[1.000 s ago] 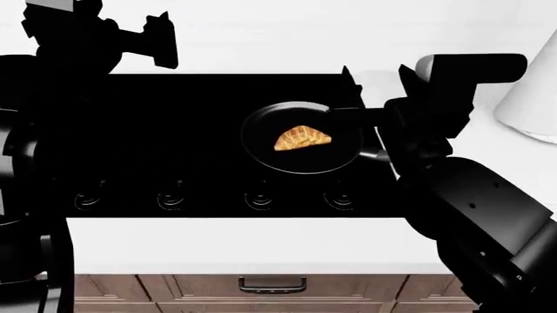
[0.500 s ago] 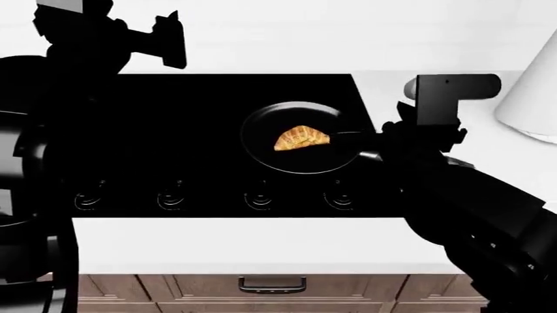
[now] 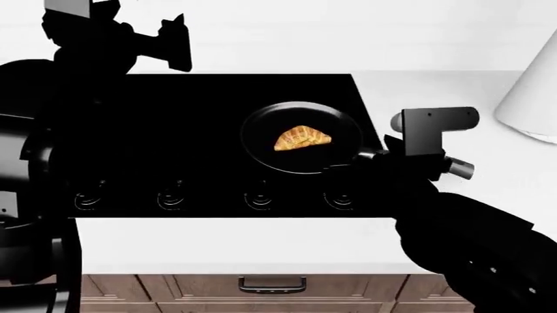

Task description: Pick the croissant and place it on the pan. Then turn on the stove to warm the croissant.

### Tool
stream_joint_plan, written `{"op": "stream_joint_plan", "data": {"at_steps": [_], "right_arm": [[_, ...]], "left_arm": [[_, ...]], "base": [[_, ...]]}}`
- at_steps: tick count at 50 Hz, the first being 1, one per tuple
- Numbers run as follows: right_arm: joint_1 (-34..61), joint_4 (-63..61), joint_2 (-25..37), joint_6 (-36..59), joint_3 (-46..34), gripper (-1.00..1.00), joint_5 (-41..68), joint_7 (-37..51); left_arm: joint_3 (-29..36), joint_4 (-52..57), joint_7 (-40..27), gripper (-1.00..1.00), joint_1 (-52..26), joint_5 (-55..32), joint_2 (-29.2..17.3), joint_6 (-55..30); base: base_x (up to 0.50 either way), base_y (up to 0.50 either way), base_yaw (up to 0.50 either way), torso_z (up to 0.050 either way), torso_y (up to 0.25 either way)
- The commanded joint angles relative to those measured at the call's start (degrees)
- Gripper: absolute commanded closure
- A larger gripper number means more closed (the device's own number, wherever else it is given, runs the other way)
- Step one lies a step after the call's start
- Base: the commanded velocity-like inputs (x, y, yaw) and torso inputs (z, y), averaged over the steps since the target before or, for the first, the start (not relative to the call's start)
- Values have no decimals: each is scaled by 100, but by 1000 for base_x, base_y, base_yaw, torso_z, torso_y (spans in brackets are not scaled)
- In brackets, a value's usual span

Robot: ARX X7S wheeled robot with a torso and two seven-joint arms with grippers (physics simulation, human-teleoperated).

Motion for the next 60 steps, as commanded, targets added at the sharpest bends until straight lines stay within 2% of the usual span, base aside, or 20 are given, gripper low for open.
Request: {"op": "stream_joint_plan", "data": {"at_steps": [1, 7, 25, 36, 42, 48, 60], "right_arm": [[-221, 0, 22, -73, -19, -100, 2, -23], [-338, -80, 79, -47, -11, -100, 45, 22], [-583, -209, 188, 97, -47, -100, 248, 67], [-473, -156, 229, 325, -16, -100, 456, 219], [-592, -98, 260, 229, -109, -100, 331, 113], [-556, 29, 242, 240, -153, -100, 303, 116], [-523, 144, 242, 358, -125, -100, 445, 218]], "left_arm": [[20, -1, 2, -100, 23, -28, 0, 3], [69, -39, -29, -100, 27, -16, 59, 43], [-45, 650, -180, -100, 117, -218, 17, -557], [210, -687, 82, -100, -69, 40, 144, 570], [57, 128, -54, -100, 115, -155, 26, -60], [-26, 486, -134, -100, 197, -251, -27, -359], [-62, 706, -195, -100, 247, -332, -52, -568]], "base": [[0, 0, 0, 0, 0], [0, 0, 0, 0, 0], [0, 0, 0, 0, 0], [0, 0, 0, 0, 0], [0, 0, 0, 0, 0], [0, 0, 0, 0, 0], [0, 0, 0, 0, 0]]}}
